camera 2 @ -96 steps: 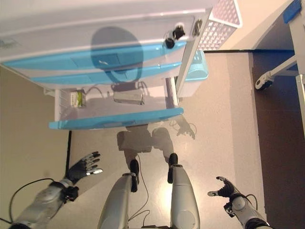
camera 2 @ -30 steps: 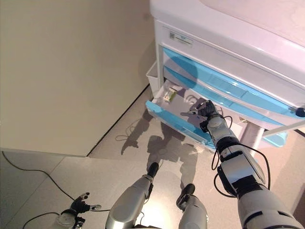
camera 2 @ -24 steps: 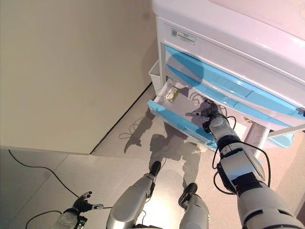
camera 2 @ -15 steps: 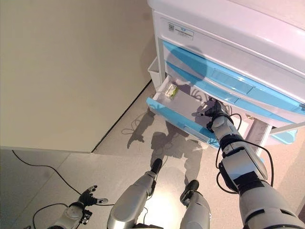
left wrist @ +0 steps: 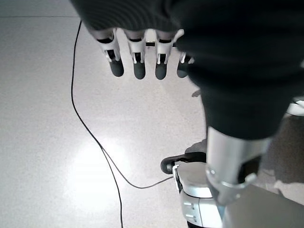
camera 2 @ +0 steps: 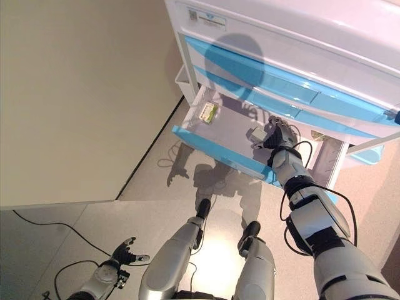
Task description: Open the drawer and pick up the medicine
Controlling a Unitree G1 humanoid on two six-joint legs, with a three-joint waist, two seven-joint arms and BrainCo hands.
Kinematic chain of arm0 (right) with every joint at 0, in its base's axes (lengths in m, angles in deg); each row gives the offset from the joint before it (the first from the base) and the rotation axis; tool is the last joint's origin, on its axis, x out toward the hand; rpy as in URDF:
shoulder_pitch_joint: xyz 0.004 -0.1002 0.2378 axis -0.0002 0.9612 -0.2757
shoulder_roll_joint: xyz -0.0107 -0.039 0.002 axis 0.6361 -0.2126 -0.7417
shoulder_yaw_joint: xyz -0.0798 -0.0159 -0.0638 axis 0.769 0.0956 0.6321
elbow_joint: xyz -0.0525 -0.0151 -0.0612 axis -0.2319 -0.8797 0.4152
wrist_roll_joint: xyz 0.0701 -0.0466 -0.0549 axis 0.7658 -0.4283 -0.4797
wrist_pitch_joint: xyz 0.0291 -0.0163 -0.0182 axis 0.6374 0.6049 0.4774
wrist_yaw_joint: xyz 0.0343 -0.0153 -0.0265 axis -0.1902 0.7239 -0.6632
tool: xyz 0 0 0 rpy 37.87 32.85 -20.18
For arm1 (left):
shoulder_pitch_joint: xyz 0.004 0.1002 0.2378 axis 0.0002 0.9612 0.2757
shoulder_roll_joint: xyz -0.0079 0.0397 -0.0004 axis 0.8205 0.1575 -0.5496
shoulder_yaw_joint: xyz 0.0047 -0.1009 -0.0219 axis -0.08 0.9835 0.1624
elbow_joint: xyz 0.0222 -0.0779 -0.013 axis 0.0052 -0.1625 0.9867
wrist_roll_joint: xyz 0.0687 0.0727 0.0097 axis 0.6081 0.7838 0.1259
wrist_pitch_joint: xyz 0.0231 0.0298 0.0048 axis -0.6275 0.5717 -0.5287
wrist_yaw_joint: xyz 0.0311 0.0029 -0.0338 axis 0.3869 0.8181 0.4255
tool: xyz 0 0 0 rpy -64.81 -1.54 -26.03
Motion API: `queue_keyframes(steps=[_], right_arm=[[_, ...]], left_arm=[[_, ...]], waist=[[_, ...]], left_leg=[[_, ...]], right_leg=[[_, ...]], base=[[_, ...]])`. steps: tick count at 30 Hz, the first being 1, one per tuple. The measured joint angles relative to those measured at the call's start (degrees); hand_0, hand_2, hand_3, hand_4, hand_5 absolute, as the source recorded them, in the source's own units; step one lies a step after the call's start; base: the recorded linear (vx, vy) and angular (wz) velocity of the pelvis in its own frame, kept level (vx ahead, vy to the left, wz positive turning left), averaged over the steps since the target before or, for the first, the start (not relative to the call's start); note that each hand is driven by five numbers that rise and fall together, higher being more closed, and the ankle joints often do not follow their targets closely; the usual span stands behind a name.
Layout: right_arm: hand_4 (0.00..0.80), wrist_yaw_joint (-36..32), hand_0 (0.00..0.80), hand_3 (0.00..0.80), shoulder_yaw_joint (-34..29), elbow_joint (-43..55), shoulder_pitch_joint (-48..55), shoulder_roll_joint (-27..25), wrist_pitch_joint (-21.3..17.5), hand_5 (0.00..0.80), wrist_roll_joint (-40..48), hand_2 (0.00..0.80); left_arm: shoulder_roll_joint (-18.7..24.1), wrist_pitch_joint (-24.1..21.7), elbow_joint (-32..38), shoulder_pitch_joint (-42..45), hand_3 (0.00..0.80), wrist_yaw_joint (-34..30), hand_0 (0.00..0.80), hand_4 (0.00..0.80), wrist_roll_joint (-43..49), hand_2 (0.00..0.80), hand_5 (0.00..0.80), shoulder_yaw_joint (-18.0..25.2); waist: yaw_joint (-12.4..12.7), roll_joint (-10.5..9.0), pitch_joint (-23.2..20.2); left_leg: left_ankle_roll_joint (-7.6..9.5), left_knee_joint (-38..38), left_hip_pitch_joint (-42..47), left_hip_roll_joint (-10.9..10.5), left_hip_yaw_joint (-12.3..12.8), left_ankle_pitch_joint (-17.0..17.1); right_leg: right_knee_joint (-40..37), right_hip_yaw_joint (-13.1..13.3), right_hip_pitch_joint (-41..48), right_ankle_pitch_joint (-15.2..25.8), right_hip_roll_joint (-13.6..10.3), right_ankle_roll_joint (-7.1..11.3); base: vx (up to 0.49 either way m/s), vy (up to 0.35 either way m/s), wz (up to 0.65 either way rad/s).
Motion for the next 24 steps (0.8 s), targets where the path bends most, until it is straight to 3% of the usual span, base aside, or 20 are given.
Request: queue_keyframes(steps=[5,14,15,16,17,18,24], right_arm=[[0.000,-0.78,0.000,0.000,2.68,-5.66,-4.06,0.09,0.09,0.000,-0.06,0.000],[0.000,-2.52,0.000,0.000,4.38,-6.92,-7.39,-0.16,1.38,0.000,-0.07,0.000],[0.082,-2.71,0.082,0.082,4.42,-6.94,-7.47,-0.15,1.47,0.082,-0.07,0.082],[0.493,-3.04,0.493,0.493,4.47,-6.97,-7.67,-0.03,1.62,0.493,-0.06,0.493],[0.709,-3.03,0.709,0.709,4.46,-6.97,-7.77,-0.06,1.63,0.709,-0.06,0.709],[0.800,-3.10,0.800,0.800,4.74,-6.97,-8.31,-0.04,1.76,0.800,-0.06,0.800],[0.800,-4.20,0.800,0.800,5.98,-7.29,-9.69,-0.33,2.26,0.800,0.03,0.800]], left_arm=[[-0.03,0.01,0.02,-0.22,0.000,0.05,0.000,0.000,-0.76,0.000,0.000,-0.88],[-0.09,0.22,-0.07,-0.83,0.000,-0.02,0.000,0.000,-0.75,0.000,0.000,-1.60],[-0.09,0.23,-0.06,-0.93,0.000,-0.03,0.000,0.000,-0.75,0.000,0.000,-1.60],[-0.09,0.26,-0.03,-1.06,0.000,-0.09,0.000,0.000,-0.75,0.000,0.000,-1.60],[-0.09,0.28,-0.03,-1.12,0.000,-0.12,0.000,0.000,-0.75,0.000,0.000,-1.59],[-0.09,0.35,-0.04,-1.24,0.000,-0.16,0.000,0.000,-0.75,0.000,0.000,-1.60],[-0.11,0.67,-0.23,-1.69,0.000,-0.25,0.000,0.000,-0.76,0.000,0.000,-1.59]], waist=[[0.33,0.62,0.33],[0.30,1.34,0.70],[0.29,1.34,0.70],[0.21,1.35,0.70],[0.21,1.35,0.71],[0.19,1.35,0.71],[-0.05,1.33,0.70]], left_leg=[[0.03,-0.03,-0.03,0.05,0.12,0.04],[-0.32,0.06,-1.21,0.17,-0.06,0.30],[-0.37,0.05,-1.21,0.18,-0.09,0.33],[-0.49,-0.04,-1.21,0.22,-0.23,0.41],[-0.54,-0.05,-1.21,0.24,-0.27,0.44],[-0.61,-0.07,-1.21,0.26,-0.37,0.48],[-0.74,-0.14,-1.21,0.37,-0.52,0.59]], right_leg=[[0.03,0.10,-0.08,0.05,-0.02,-0.01],[1.54,0.17,-1.77,-0.21,-0.09,-0.48],[1.54,0.15,-1.78,-0.23,-0.09,-0.51],[1.57,0.10,-1.82,-0.25,-0.04,-0.57],[1.60,0.08,-1.83,-0.27,-0.03,-0.60],[1.69,0.07,-1.87,-0.29,-0.01,-0.64],[1.80,0.00,-1.90,-0.42,0.08,-0.85]], base=[[0.000,0.000,0.00],[0.003,-0.007,0.00],[0.000,0.000,0.00],[0.000,0.000,0.00],[0.000,0.000,0.00],[0.000,0.000,0.00],[0.000,0.000,0.00]])
